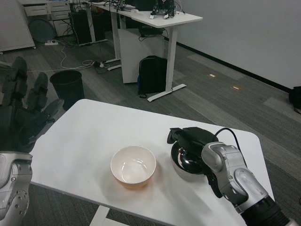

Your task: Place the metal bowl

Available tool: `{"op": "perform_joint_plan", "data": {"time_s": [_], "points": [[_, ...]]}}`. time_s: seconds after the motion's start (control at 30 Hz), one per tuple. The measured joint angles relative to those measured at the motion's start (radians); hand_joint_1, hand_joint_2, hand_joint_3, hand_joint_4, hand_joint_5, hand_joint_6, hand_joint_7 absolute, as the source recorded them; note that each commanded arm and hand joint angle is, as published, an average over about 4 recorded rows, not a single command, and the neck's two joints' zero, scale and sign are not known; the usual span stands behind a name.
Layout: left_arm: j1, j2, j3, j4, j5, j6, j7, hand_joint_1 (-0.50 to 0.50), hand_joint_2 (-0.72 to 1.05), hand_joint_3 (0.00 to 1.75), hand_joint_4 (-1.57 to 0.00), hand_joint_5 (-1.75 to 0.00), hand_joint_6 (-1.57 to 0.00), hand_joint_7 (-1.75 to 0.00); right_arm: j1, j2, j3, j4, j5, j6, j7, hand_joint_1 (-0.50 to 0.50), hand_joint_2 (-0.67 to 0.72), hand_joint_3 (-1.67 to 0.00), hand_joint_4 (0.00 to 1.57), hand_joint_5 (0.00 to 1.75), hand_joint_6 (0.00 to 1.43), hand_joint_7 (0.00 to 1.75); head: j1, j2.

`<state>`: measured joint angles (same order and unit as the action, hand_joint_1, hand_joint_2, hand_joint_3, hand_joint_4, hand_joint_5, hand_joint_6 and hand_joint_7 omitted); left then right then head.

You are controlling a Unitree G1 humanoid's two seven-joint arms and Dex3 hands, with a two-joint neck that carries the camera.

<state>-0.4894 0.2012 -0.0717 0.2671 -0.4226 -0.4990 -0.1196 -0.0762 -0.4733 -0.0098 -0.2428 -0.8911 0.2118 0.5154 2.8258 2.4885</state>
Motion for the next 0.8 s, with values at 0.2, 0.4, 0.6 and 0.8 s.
{"op": "perform_joint_plan", "data": {"time_s": [0.2, 0.4, 0.6, 0.8], "points": [[0.000, 0.000, 0.000, 0.000, 0.000, 0.000, 0.000, -0.50, 1.05, 0.00, 0.00, 0.00, 0.00, 0.00, 0.003, 0.000, -0.015, -0.025, 0.029, 0.002, 0.001, -0.46, 0.72, 0.00, 0.00, 0.00, 0.00, 0.03, 0.004, 0.012], [-0.001, 0.000, 0.000, 0.001, 0.000, 0.000, -0.001, -0.50, 1.05, 0.00, 0.00, 0.00, 0.00, 0.00, 0.007, 0.000, -0.036, -0.061, 0.037, 0.001, -0.005, -0.46, 0.72, 0.00, 0.00, 0.00, 0.00, 0.00, 0.005, 0.027], [-0.002, 0.001, 0.000, 0.002, -0.001, -0.001, -0.006, -0.50, 1.05, 0.00, 0.00, 0.00, 0.00, 0.00, 0.011, 0.022, -0.148, -0.141, 0.096, -0.025, -0.071, -0.46, 0.71, 0.00, 0.00, 0.00, 0.00, 0.00, 0.006, 0.036], [-0.004, 0.001, 0.000, 0.002, -0.001, -0.002, -0.009, -0.50, 1.05, 0.00, 0.00, 0.00, 0.00, 0.00, 0.015, 0.032, -0.253, -0.183, 0.329, -0.058, -0.133, -0.46, 0.69, 0.00, 0.00, 0.00, 0.00, 0.00, 0.011, 0.040]]}}
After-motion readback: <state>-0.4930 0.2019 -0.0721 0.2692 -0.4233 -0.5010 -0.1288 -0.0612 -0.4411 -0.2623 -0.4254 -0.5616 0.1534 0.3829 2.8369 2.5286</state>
